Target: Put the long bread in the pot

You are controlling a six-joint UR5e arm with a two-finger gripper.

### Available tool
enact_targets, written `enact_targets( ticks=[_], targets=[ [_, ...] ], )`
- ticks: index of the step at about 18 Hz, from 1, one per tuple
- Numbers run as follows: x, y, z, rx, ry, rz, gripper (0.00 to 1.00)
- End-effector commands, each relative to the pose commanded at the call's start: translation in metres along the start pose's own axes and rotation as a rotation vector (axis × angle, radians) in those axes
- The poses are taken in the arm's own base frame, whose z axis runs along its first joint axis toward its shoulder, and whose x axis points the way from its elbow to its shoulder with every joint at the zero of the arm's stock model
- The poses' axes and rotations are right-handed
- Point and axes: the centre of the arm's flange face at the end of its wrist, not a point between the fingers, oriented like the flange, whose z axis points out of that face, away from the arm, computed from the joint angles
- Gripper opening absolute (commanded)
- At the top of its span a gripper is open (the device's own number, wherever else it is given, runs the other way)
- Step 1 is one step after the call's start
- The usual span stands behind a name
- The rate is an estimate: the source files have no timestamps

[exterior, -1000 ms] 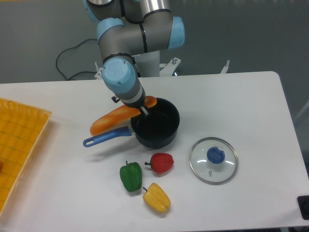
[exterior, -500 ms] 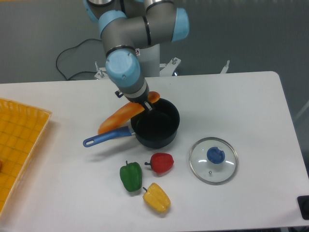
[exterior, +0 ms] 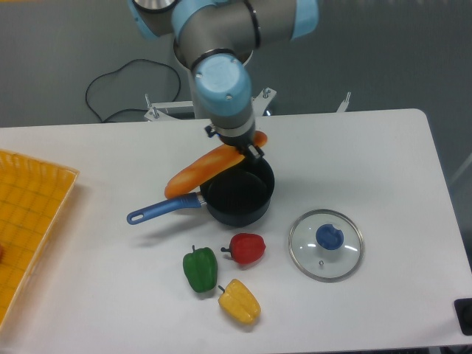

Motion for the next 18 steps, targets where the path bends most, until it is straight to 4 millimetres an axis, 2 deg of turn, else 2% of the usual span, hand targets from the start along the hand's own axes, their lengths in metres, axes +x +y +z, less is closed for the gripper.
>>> enact_targets(
  ticks=[5, 7, 11, 18],
  targets=[
    [-0.033, -0.018, 0.038, -0.008, -0.006, -0.013, 0.00],
    [-0.040, -0.025, 0.049, -0.009, -0.006, -0.025, 0.00],
    [-0.041, -0.033, 0.056, -0.013, 0.000, -0.027, 0.00],
    [-0.037, -0.051, 0.083, -0.051, 0.022, -0.048, 0.00]
  ],
)
